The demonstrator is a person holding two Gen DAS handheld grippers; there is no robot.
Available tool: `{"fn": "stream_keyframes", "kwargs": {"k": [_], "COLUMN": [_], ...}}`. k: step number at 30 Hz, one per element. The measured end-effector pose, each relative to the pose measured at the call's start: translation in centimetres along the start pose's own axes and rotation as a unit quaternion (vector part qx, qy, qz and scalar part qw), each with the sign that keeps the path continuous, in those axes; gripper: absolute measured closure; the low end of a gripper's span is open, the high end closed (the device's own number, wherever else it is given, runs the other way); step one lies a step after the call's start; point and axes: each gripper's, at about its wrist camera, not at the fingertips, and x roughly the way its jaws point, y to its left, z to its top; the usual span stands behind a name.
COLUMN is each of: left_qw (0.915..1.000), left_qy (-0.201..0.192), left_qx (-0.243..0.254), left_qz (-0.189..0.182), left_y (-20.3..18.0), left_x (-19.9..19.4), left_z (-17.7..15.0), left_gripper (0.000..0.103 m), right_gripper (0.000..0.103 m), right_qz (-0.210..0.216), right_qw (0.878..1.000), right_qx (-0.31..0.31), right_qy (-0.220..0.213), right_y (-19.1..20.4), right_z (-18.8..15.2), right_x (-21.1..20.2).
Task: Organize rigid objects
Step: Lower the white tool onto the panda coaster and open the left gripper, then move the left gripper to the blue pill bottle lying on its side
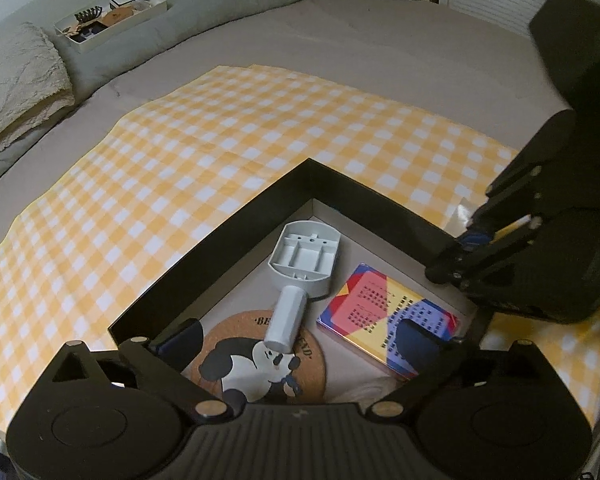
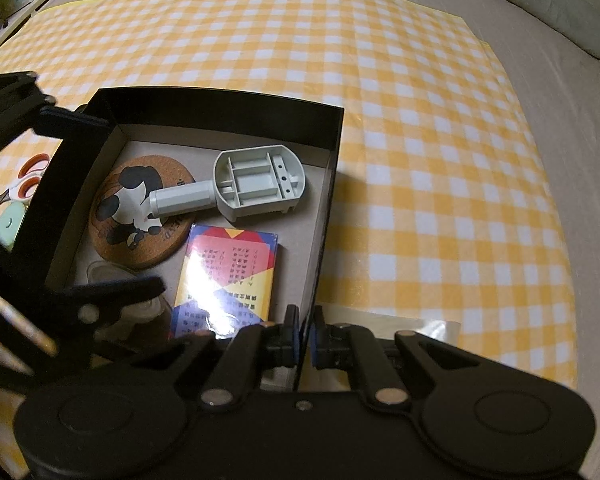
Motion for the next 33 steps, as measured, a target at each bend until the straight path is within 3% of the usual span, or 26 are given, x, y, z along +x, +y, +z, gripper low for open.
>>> {"fn": "stream_keyframes", "kwargs": {"k": [11,19,24,28,31,33], "left_qw": [0.9964,0.9826,0.9664,0.9516,0.9332,0.9152], "left_qy": [-0.045,-0.074,-0.083,-0.086,-0.076,-0.071], "left_qx": [-0.071,-0.150,-0.195,-0.239,-0.286,-0.320], "left_qz": [0.016,0.080,0.146,0.173,0.203,0.235], "left_y": [2.2,6.4,9.4,12.4,14.8,16.3], "left_x": [-4.6,-7.7,-9.1,-9.7,-9.8,-9.8], "left_z": [-2.2,-4.1,-5.7,-7.2,-8.2,-8.8], "left_gripper": [0.000,0.000,0.000,0.000,0.000,0.000], "right_gripper": [0.097,0.097,0.097,0.097,0.096,0.096], "right_qz": [-0.003,-0.005,-0.005,-0.006,-0.006,-0.006], "right_qw": [1.000,1.000,1.000,1.000,1.000,1.000], "right_qx": [-0.001,-0.002,-0.002,-0.002,-0.002,-0.002], "right_qy": [0.001,0.001,0.001,0.001,0.002,0.001], "right_y": [0.0,-0.1,0.0,0.0,0.0,0.0], "right_z": [0.0,0.0,0.0,0.1,0.1,0.1], "right_x": [0.0,0.1,0.1,0.1,0.1,0.1]}}
